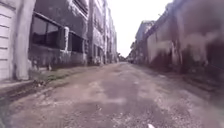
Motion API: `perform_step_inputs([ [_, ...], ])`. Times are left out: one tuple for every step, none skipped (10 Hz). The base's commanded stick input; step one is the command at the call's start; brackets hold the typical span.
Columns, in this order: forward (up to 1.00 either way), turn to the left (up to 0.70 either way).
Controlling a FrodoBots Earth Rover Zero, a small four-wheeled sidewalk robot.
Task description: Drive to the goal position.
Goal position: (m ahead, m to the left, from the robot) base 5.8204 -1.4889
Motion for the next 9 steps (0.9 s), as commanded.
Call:
perform_step_inputs([
  [0.7, 0.0],
  [0.7, 0.0],
  [0.7, 0.0],
  [0.7, 0.0],
  [0.7, 0.0],
  [0.7, 0.0],
  [0.7, 0.0],
  [0.7, 0.0],
  [0.7, 0.0],
])
